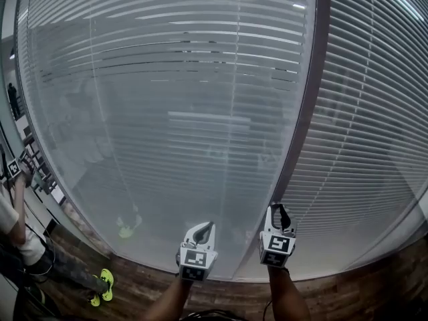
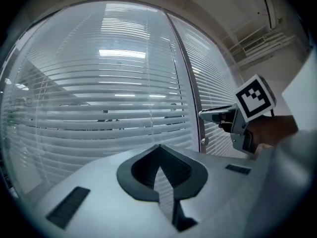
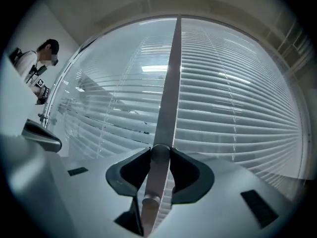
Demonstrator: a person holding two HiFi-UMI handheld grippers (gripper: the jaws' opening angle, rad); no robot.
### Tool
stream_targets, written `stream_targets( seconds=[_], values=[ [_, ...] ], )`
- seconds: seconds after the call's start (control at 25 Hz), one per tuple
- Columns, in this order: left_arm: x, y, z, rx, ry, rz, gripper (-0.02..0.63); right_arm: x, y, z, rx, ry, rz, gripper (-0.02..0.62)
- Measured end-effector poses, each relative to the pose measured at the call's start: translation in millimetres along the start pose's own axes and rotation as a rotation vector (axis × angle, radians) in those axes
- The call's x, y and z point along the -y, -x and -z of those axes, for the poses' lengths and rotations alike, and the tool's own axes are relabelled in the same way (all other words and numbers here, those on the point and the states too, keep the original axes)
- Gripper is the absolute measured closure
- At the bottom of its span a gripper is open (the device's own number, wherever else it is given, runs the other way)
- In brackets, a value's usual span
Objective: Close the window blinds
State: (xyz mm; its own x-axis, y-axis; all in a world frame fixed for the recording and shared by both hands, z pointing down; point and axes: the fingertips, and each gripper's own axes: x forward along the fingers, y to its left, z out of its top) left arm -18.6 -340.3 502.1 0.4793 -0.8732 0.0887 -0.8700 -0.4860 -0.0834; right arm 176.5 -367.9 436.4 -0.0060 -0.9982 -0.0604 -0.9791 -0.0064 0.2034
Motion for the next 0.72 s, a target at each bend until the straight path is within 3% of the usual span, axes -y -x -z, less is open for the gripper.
stream_targets(
  seconds=[0.16, 0.44, 0.52, 0.64, 0.72],
  values=[
    [0, 0, -3, 0.001, 0.003, 0.001, 0.606, -1, 1, -2, 0.008, 0.014, -0.016, 0.469],
    [5, -2, -5, -0.002, -0.048, 0.001, 0.606, -5, 0, 8, 0.008, 0.258, 0.001, 0.471],
    [3, -2, -4, -0.002, -0.038, 0.001, 0.606, -8, 0, 9, -0.011, 0.381, 0.007, 0.471],
    [-3, -7, 1, 0.041, -0.04, -0.001, 0.606, -14, 1, 9, -0.025, 0.653, 0.035, 0.471],
    [-1, -6, 3, 0.014, -0.03, 0.008, 0.606, -15, 2, 11, -0.028, 0.783, 0.038, 0.471]
  ],
)
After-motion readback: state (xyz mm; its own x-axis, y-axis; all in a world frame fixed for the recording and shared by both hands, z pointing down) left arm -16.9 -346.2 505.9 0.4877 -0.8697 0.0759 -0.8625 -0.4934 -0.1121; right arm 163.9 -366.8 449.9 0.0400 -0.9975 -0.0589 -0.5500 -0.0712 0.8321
